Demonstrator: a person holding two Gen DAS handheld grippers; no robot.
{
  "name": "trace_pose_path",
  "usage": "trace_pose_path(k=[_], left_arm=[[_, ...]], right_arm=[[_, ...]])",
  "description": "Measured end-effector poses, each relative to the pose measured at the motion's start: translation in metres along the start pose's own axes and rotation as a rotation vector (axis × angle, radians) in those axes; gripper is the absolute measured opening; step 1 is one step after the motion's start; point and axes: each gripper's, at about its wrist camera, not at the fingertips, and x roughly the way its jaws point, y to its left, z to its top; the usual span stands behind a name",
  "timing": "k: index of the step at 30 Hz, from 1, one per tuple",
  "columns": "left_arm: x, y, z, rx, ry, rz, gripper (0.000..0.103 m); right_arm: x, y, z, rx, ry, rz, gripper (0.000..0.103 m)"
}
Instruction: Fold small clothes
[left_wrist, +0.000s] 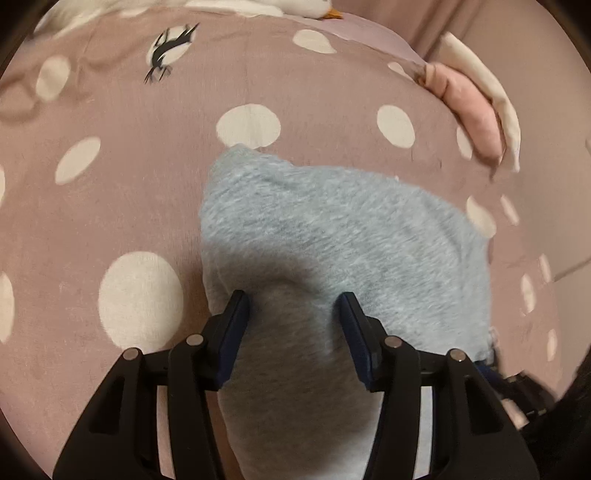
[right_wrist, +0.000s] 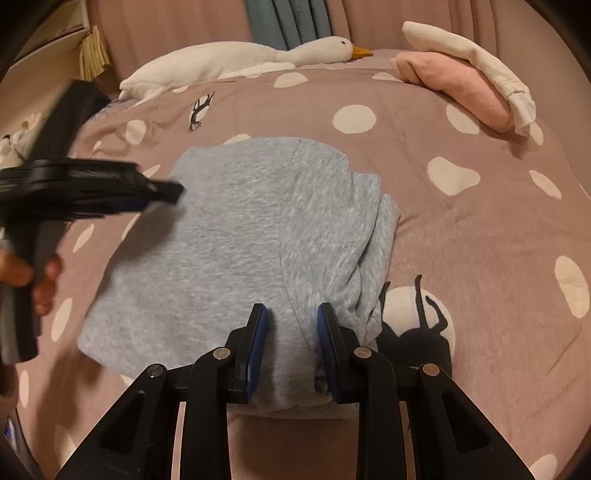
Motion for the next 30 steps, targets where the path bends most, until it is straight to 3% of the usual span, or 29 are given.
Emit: trace_pose_path(k=[7,11,19,30], left_arm=[[-0.006,-0.002,-0.008,0.032,-0.032,0.024,0.054],[-0.009,-0.003,-0.021,0.048,-0.033,0.068,0.065],[-0.021,0.010,-0.059,-0.067,-0.004,-0.019,0.070],[-0.035,-0.003,-0.092,-0.016,-0.001,-0.001,0.070]], right_arm=[[0.000,-0.001,-0.001,0.011,-0.006,0.001,0.027],[0.000,0.002,-0.001,0.002,-0.006,-0.017,0.027],[0.001,0.002,-0.001,0.023,0.000,-0.023,0.027],[-0.002,0.000,-0.003,0.055,0.007,-0.020,0.027]])
